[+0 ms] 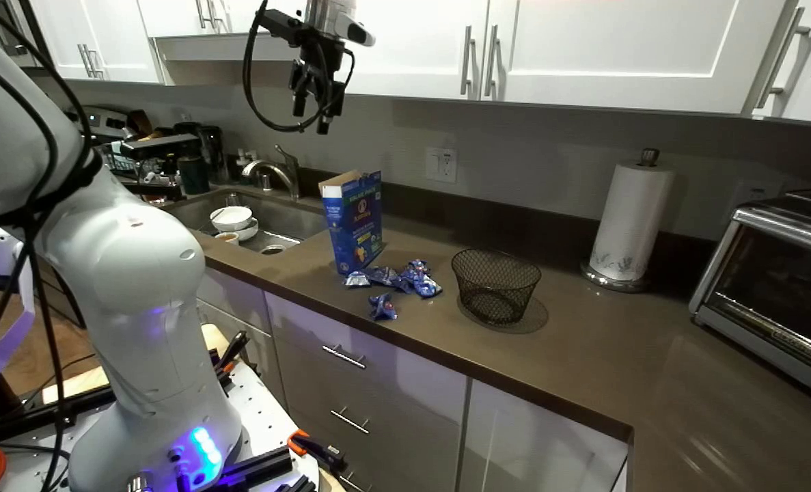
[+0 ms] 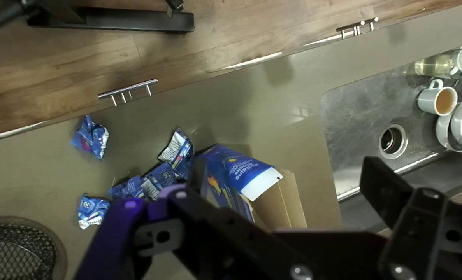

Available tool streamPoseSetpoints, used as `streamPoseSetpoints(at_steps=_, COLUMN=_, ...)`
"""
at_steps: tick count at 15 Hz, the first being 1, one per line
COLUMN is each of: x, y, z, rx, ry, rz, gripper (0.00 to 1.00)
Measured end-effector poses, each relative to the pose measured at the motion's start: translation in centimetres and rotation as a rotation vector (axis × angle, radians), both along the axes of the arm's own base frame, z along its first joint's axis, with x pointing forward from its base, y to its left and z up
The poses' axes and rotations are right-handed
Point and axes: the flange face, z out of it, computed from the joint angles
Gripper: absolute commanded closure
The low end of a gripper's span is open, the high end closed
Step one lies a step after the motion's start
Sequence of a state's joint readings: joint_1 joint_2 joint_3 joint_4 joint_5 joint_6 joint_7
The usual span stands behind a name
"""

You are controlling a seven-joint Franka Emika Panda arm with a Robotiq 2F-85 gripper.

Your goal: Pick up the blue object and put it in the box

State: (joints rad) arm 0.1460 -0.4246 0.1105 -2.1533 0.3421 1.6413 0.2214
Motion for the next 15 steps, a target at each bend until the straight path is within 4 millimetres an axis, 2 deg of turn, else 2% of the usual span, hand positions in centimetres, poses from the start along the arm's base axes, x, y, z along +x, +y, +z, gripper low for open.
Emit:
streamPoseSetpoints(at_steps=2, x=1.2, y=-0.5, z=-2.5, rx=-0.028, ry=-0.013, rz=-0.021, gripper=0.00)
streamPoseSetpoints(at_steps=8, x=4.8, y=-2.3, z=-11.8, rx=-0.187, ry=-0.122, rz=-0.028, gripper=0.00)
streamPoseSetpoints(at_steps=11, x=5.5, y=-3.5, z=-15.3, rx=-0.214, ry=-0.127, rz=-0.037, gripper=0.00)
streamPoseSetpoints(at_steps=15, x=5.4, y=-5.3, z=-18.6, rx=-0.219, ry=-0.095, rz=-0.070, gripper=0.00)
